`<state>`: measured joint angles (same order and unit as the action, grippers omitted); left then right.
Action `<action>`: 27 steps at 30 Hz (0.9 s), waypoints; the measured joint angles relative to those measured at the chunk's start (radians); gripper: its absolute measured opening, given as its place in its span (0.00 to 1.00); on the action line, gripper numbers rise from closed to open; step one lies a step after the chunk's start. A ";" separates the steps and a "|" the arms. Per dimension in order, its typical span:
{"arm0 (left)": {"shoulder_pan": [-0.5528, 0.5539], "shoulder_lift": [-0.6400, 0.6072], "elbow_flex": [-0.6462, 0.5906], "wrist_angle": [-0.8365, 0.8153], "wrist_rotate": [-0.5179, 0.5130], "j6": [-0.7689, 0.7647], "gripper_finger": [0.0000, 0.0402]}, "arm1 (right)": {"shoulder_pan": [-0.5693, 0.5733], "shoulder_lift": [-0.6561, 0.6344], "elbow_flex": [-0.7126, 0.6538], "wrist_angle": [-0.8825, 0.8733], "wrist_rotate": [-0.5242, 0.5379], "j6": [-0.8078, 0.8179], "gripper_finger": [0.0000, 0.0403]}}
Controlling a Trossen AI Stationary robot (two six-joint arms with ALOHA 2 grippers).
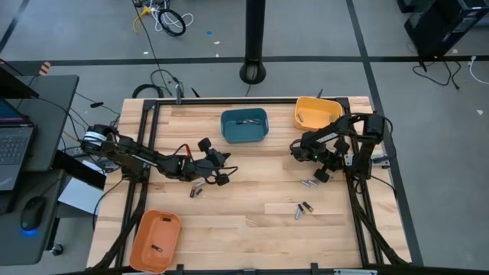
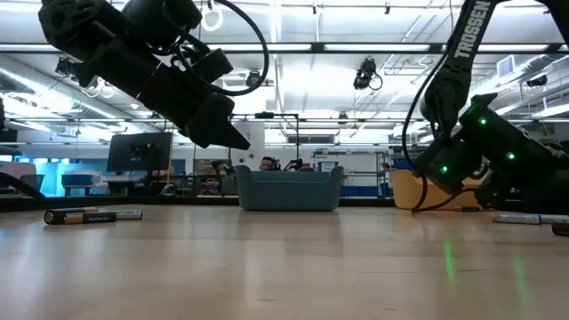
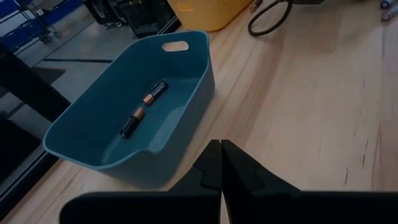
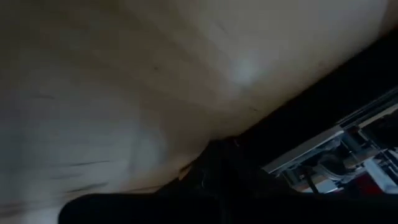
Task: Sort batteries
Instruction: Put the small black battery into the orange bin
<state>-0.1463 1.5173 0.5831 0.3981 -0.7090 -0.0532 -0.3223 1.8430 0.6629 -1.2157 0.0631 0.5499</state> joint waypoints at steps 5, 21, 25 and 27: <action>0.000 0.000 0.000 0.000 -0.003 -0.001 0.01 | 0.028 0.003 0.033 -0.039 0.027 0.000 0.02; 0.000 0.000 0.000 -0.011 -0.003 -0.003 0.01 | 0.030 0.001 -0.002 -0.034 0.013 0.020 0.02; 0.000 0.000 0.000 -0.010 -0.003 -0.003 0.01 | 0.038 0.001 0.015 -0.033 0.007 -0.018 0.02; 0.000 0.000 0.000 -0.009 -0.003 -0.003 0.01 | 0.054 -0.004 0.040 0.002 0.003 -0.038 0.02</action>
<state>-0.1463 1.5173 0.5831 0.3889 -0.7120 -0.0559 -0.2679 1.8392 0.7031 -1.2139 0.0660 0.5124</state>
